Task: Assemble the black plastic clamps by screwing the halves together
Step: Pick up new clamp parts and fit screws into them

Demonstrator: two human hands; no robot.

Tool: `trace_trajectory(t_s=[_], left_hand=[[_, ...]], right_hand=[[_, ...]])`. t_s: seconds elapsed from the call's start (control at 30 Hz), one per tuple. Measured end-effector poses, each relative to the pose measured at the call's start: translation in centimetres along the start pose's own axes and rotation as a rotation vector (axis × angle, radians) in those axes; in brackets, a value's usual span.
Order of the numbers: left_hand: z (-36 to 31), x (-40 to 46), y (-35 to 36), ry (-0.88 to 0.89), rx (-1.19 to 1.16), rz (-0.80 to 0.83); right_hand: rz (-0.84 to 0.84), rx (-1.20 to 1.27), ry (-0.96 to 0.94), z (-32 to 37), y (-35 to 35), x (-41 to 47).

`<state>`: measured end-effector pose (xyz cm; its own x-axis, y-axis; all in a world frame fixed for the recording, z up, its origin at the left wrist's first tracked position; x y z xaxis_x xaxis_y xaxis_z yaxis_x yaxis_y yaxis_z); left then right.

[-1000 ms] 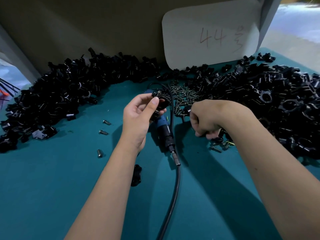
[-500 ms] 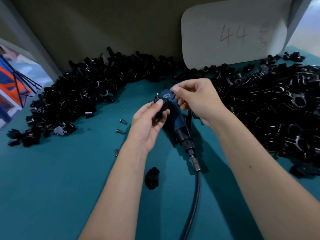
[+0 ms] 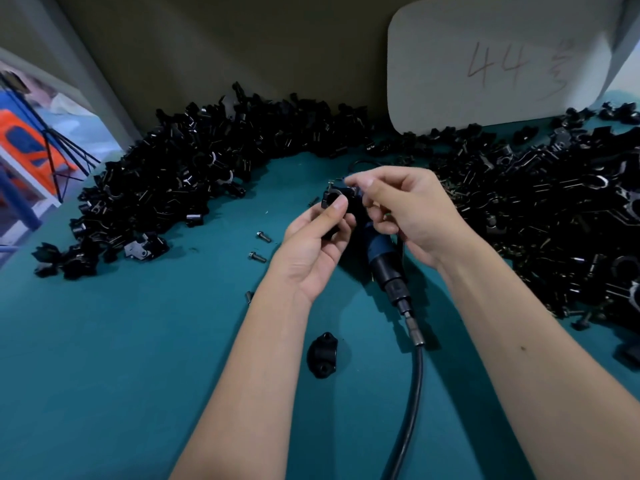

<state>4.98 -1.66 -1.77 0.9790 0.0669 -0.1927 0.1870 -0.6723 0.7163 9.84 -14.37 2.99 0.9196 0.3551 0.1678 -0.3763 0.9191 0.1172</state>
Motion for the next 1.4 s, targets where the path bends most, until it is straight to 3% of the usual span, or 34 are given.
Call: trace_trajectory(t_s=[0.1,0.23,0.43,0.6,0.77,0.93,1.07,1.23,1.4], left_hand=[[0.5,-0.2,0.4,-0.057,-0.097,0.034],[1.4,-0.6,1.3,-0.108,-0.152,0.079],[0.9,-0.6,1.5,-0.083,-0.197,0.113],[1.1,-0.6,1.3,-0.081,-0.145,0.100],[0.7,-0.6,1.2,-0.072,-0.125,0.124],[0.7,-0.6,1.2,-0.067,-0.056,0.113],[0.7,-0.6,1.2,-0.059,-0.075,0.094],[0.7,-0.6,1.5,-0.048,-0.051,0.103],[0.5,-0.6,1.3,-0.043,-0.081,0.093]], right_hand=[[0.030,0.017,0.002,0.5,0.3,-0.2],[-0.058,0.018,-0.021,0.8,-0.2,-0.3],[0.146,0.132,0.024,0.6,0.6,-0.7],[0.031,0.087,-0.035,1.2,-0.2,-0.5],[0.121,0.058,-0.010,0.9,0.1,-0.7],[-0.067,-0.011,-0.005,0.9,-0.6,-0.5],[0.063,0.047,-0.005,1.2,0.3,-0.8],[-0.096,-0.007,-0.059,1.5,0.3,-0.8],[0.007,0.028,-0.055,1.6,0.7,-0.8]])
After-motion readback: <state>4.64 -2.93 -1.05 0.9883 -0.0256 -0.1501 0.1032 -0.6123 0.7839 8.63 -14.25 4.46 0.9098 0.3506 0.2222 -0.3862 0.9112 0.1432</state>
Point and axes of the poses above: each hand's wrist, its own x-axis towards the middle knuckle, its own y-axis out of the palm, z = x × y, the point moved 8 cm from there along x, towards the middle knuckle, and after that the axes turned 1 degree about -x, right-handed, at the moved point
